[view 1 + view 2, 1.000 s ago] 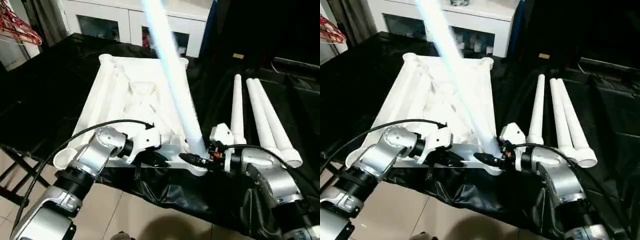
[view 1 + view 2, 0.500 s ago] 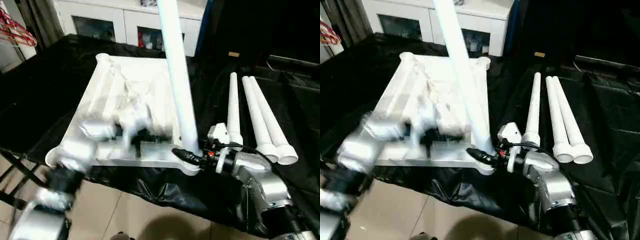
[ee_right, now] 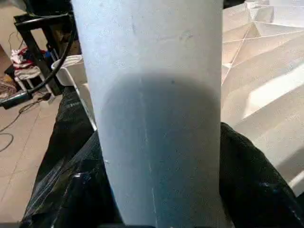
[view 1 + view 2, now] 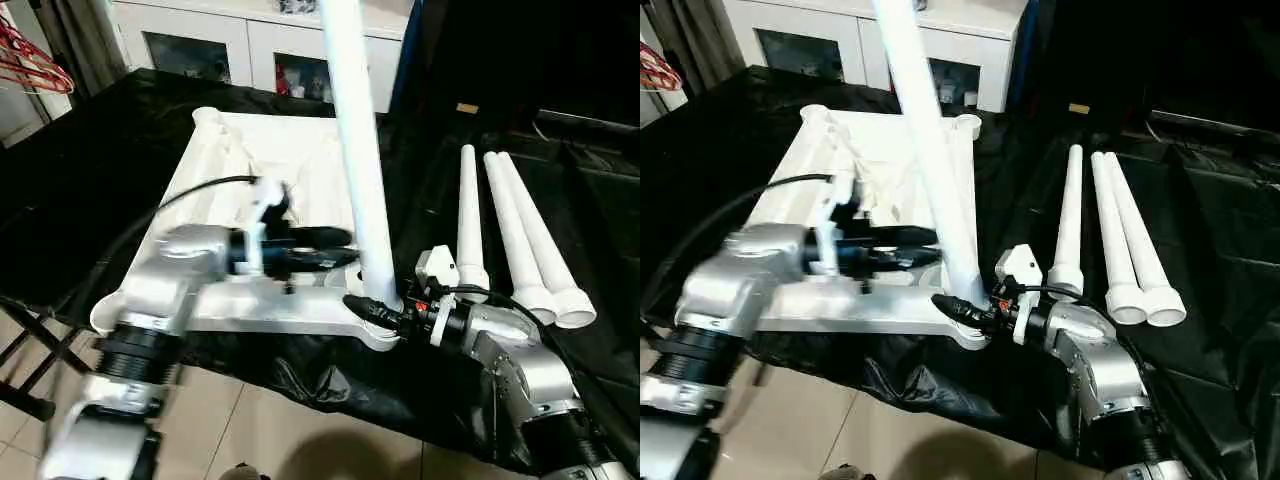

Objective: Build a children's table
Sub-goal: Insert table leg to table base

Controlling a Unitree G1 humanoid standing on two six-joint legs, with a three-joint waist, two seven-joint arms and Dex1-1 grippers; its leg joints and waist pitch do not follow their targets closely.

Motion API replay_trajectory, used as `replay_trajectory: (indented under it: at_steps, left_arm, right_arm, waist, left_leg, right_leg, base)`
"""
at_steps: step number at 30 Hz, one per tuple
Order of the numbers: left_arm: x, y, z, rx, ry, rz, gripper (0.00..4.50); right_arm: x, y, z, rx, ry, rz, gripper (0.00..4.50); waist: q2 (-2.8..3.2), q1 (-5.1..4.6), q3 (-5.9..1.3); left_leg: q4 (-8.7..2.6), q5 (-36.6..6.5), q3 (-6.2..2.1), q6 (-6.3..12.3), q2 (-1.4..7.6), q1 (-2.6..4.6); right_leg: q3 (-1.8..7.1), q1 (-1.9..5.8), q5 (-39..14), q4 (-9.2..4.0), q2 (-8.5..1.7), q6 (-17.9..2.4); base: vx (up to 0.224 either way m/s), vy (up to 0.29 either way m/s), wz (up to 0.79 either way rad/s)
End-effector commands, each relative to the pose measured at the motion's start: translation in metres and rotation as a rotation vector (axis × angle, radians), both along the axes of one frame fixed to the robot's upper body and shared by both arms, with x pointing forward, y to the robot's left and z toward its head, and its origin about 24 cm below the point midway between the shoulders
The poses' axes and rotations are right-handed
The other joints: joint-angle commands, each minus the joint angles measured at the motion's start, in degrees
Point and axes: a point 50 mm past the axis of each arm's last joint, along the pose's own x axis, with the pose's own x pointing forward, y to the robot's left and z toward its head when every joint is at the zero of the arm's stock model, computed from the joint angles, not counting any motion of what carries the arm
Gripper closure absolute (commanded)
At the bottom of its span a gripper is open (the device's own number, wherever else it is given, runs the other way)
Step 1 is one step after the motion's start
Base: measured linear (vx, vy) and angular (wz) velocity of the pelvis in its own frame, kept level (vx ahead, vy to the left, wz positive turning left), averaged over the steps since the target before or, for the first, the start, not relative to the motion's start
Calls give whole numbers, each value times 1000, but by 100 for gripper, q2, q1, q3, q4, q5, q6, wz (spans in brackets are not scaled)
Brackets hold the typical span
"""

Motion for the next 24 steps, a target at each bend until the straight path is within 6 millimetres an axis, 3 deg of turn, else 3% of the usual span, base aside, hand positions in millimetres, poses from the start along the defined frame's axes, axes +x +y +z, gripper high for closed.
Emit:
replay_trajectory:
  at_steps: [1, 9, 11, 12, 24]
  left_arm:
    - [1, -12, 5, -23, -16, -11, 209]
    - [0, -30, 12, -145, 0, -20, 149]
    - [0, -33, 13, -167, 23, -23, 148]
    - [0, -33, 13, -167, 23, -23, 174]
    - [1, -38, 11, -139, 15, -4, 250]
  right_arm:
    - [4, 2, 9, 14, -32, 10, 203]
    - [5, 3, 11, 16, -40, 17, 203]
    - [5, 3, 11, 17, -40, 15, 203]
    - [5, 3, 11, 17, -40, 15, 203]
    - [5, 2, 11, 17, -45, 0, 204]
  waist:
    - [4, 2, -349]
    - [-13, -4, -352]
    - [14, -12, -356]
    - [7, -14, -356]
    - [47, -22, -361]
  left_leg:
    - [-343, -501, -89, 389, 293, 54]
    - [-325, -481, -93, 449, 284, 43]
    - [-321, -458, -94, 467, 290, 53]
    - [-322, -465, -97, 473, 291, 54]
    - [-315, -465, -105, 483, 291, 55]
  right_leg:
    - [259, 308, 513, -362, -488, -1508]
    - [258, 328, 536, -365, -493, -1512]
    - [252, 314, 609, -360, -478, -1532]
    - [252, 316, 614, -361, -481, -1537]
    - [252, 328, 712, -352, -482, -1564]
  base:
    - [0, 0, 0]
    - [0, 0, 0]
    - [0, 0, 0]
    - [0, 0, 0]
    - [0, 0, 0]
